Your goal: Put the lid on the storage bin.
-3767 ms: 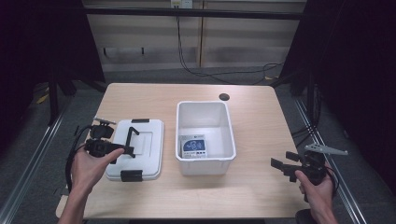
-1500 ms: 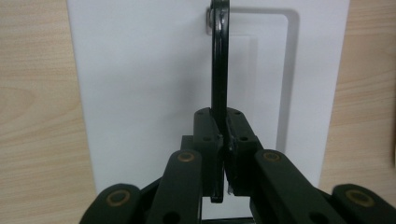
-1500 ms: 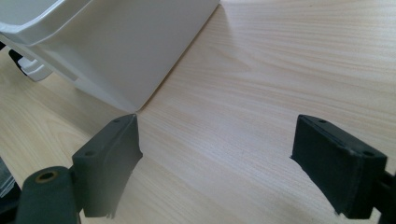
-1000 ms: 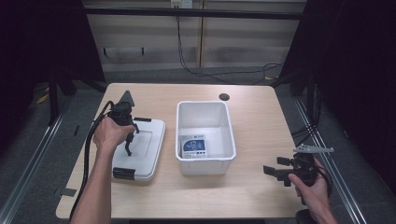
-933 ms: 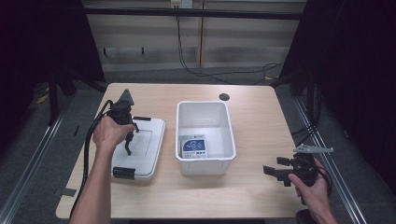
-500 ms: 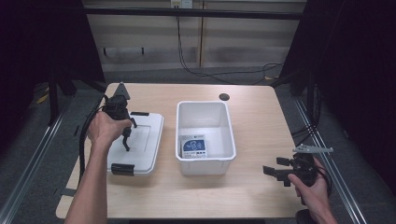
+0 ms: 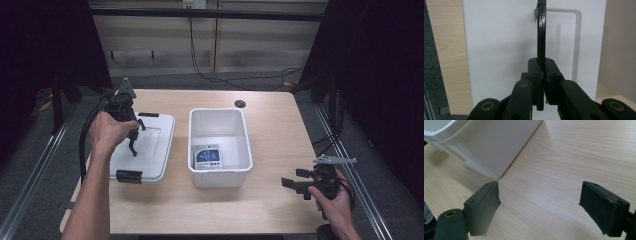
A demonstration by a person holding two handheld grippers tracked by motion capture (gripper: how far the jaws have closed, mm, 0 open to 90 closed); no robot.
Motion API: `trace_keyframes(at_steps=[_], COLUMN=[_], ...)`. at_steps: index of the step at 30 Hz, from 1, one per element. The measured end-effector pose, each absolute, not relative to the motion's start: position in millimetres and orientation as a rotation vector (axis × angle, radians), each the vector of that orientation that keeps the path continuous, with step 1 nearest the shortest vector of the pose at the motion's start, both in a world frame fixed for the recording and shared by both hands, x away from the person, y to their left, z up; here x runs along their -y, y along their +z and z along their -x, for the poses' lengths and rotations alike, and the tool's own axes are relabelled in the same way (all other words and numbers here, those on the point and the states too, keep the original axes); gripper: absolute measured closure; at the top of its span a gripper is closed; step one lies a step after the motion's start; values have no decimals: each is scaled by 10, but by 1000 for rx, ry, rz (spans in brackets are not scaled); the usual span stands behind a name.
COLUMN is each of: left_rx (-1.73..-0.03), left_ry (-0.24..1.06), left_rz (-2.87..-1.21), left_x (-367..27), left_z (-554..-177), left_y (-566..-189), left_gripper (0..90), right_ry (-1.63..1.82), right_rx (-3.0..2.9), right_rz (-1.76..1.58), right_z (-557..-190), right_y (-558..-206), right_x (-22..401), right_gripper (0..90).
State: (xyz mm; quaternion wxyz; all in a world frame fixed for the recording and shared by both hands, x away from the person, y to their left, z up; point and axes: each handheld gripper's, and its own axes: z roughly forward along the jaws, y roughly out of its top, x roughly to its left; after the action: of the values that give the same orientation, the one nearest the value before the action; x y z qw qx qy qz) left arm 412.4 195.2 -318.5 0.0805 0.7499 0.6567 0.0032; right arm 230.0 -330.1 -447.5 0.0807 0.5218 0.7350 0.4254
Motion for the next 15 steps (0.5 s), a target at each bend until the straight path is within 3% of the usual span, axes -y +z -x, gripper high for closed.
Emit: trace_keyframes(at_steps=[15], left_rx=[-1936], left_ry=[18], left_rz=[-2217], left_x=[-1870], left_z=[-4093], left_y=[-2841], left_gripper=[852], right_ry=[1272], right_rx=[-2201], right_rz=[-1559], right_z=[-2300], right_y=[-4475], right_x=[3299], right_gripper=[154])
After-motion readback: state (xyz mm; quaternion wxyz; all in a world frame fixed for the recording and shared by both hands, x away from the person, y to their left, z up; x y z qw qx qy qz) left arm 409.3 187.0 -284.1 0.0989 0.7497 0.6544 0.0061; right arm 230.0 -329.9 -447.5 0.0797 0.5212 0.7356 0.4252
